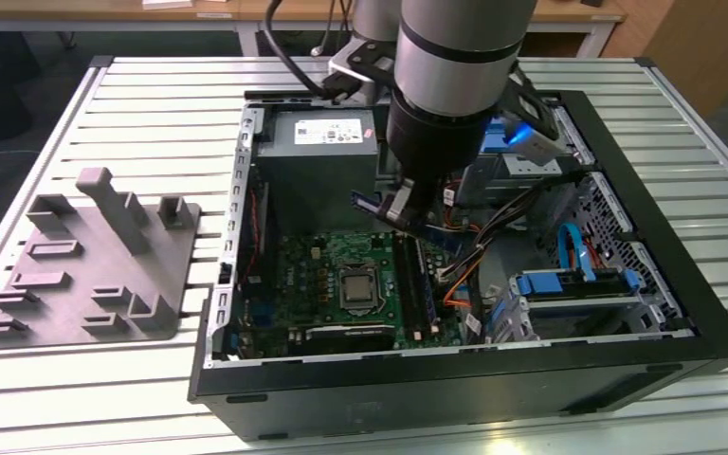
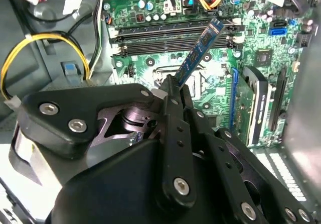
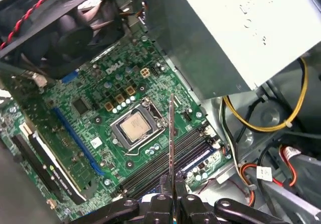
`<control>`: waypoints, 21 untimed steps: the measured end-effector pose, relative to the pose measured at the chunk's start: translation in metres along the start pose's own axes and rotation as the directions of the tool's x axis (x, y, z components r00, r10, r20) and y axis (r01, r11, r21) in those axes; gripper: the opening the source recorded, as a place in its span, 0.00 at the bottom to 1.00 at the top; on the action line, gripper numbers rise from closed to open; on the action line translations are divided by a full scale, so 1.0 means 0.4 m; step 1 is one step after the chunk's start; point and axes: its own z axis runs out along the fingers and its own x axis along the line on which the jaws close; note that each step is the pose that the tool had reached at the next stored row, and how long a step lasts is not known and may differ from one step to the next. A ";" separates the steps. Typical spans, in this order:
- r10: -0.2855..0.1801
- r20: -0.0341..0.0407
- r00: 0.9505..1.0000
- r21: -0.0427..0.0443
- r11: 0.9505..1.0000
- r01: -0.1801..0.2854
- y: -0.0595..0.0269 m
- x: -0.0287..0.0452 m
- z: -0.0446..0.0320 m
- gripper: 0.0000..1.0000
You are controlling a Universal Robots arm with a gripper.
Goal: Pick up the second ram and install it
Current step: 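Insert the second ram into the second slot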
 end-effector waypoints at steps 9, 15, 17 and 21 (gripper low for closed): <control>0.114 0.004 0.993 0.006 0.993 -0.114 0.000 0.000 0.001 0.14; 0.190 0.007 0.982 0.010 0.982 -0.190 0.000 0.000 0.002 0.14; 0.214 0.008 0.977 0.012 0.977 -0.214 0.000 0.000 0.002 0.14; 0.262 0.011 0.965 0.014 0.965 -0.263 0.000 0.000 0.003 0.14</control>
